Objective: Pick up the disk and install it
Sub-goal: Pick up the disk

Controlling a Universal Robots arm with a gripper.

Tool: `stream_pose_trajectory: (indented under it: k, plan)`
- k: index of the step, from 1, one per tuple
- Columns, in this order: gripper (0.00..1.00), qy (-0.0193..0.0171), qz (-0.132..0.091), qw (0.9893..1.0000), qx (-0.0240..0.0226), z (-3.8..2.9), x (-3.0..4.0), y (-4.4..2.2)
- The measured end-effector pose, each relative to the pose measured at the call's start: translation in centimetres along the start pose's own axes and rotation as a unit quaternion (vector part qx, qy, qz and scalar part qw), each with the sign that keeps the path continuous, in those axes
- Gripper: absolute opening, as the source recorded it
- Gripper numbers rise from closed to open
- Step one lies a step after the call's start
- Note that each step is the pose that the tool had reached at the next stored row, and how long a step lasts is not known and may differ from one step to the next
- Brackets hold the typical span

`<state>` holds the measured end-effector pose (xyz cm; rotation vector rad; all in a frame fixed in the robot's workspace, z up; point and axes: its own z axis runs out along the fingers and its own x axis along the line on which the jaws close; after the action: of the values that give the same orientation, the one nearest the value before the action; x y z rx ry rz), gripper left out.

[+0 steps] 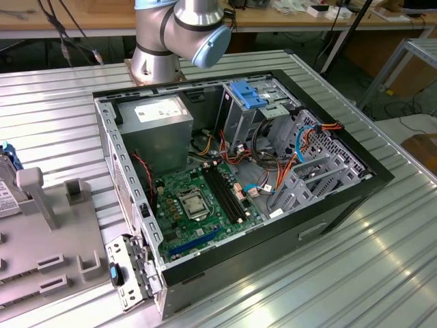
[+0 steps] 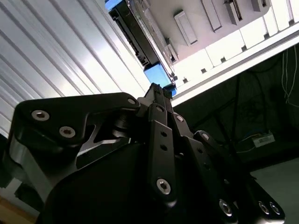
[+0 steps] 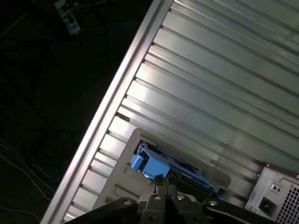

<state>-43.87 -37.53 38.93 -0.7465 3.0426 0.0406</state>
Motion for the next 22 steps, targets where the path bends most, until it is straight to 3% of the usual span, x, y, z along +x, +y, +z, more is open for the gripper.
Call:
stream_pose_trajectory:
  k: [6, 10, 12, 14, 17, 19, 20, 22]
  plan:
    - [0.11, 0.0008, -0.038, 0.9993, -0.0005, 0.01, 0.01, -0.01]
    - [0.11, 0.0019, -0.083, 0.9966, -0.0012, 0.00, 0.02, -0.01]
    - [0.11, 0.0022, -0.094, 0.9955, -0.0014, 0.00, 0.02, -0.01]
    - [0.11, 0.0026, -0.116, 0.9932, -0.0017, 0.01, 0.02, -0.01]
    - [0.11, 0.0030, -0.133, 0.9911, -0.0019, 0.00, 0.03, -0.01]
    - [0.11, 0.0035, -0.150, 0.9887, -0.0022, 0.00, 0.03, -0.02]
    - [0.11, 0.0038, -0.162, 0.9867, -0.0024, 0.00, 0.04, -0.01]
    - [0.11, 0.0041, -0.174, 0.9847, -0.0025, -0.01, 0.05, -0.02]
